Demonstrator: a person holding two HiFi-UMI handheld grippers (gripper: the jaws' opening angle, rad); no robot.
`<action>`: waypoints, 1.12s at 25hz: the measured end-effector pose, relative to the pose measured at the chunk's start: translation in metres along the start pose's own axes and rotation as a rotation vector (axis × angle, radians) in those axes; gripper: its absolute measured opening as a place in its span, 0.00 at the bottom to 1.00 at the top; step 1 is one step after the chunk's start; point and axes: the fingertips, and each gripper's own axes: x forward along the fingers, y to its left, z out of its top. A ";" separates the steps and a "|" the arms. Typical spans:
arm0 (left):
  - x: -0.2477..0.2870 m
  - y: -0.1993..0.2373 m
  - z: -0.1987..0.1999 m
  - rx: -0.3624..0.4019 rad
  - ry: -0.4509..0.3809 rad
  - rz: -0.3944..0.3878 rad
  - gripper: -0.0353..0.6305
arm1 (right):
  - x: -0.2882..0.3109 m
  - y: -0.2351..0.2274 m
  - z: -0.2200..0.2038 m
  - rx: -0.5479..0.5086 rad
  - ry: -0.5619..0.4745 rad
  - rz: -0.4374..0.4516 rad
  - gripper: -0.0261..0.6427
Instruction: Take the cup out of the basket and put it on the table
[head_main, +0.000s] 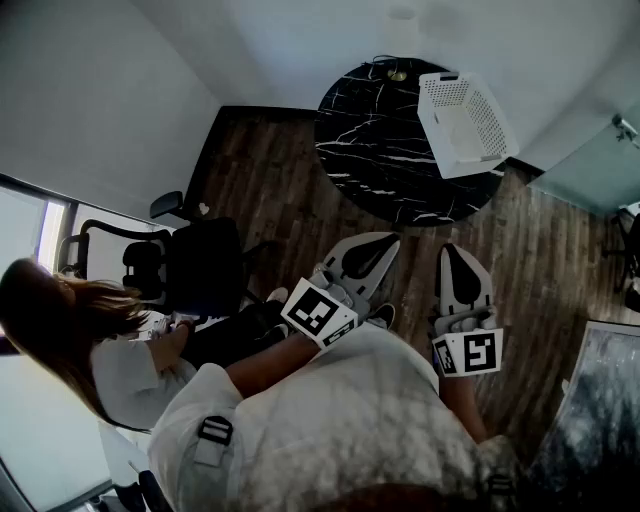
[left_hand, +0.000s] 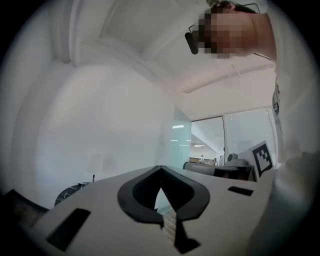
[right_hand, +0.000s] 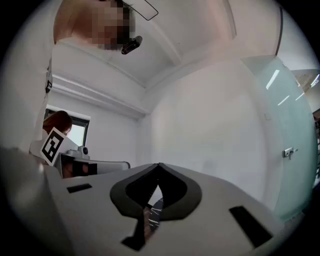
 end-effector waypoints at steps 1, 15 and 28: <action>0.000 0.000 0.000 0.000 0.001 0.000 0.06 | 0.001 0.000 0.000 0.000 0.000 0.001 0.05; 0.017 -0.017 -0.004 0.010 0.016 -0.009 0.06 | -0.014 -0.024 0.004 0.063 -0.042 -0.020 0.05; 0.058 -0.084 -0.028 -0.003 0.059 -0.093 0.06 | -0.070 -0.068 0.000 0.075 -0.033 -0.074 0.05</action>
